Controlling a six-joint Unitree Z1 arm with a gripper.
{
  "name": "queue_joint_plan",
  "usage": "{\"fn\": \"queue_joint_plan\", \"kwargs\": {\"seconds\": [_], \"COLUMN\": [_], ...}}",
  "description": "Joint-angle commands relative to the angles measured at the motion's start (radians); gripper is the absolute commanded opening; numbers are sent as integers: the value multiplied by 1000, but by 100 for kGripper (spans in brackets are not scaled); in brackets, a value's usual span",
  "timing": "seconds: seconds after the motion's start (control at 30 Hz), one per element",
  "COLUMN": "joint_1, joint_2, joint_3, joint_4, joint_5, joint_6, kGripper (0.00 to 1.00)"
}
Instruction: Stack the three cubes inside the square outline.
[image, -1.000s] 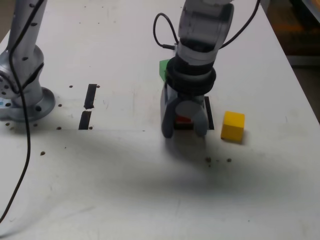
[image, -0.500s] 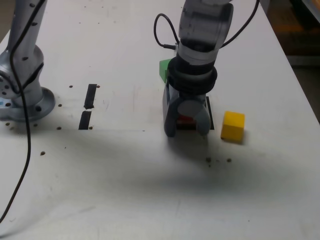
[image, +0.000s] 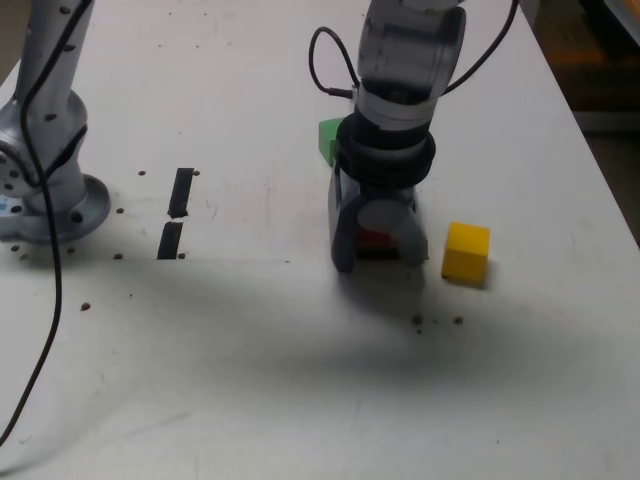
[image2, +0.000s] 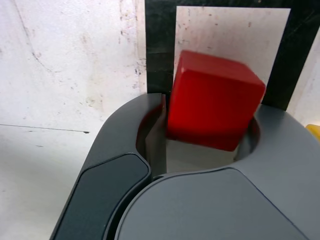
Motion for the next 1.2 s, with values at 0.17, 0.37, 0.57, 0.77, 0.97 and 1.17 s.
{"fn": "queue_joint_plan", "kwargs": {"seconds": [0.17, 0.37, 0.57, 0.77, 0.97, 1.17], "joint_1": [2, 2, 2, -5, -7, -7], "joint_2": [-15, -40, -111, -222, -276, -252], "joint_3": [15, 33, 37, -5, -114, -206], "joint_4": [-8, 11, 104, 246, 386, 432], "joint_5": [0, 0, 35, 97, 134, 130], "joint_6": [6, -7, -41, -62, -31, 7], "kGripper": [83, 87, 87, 88, 93, 99]}}
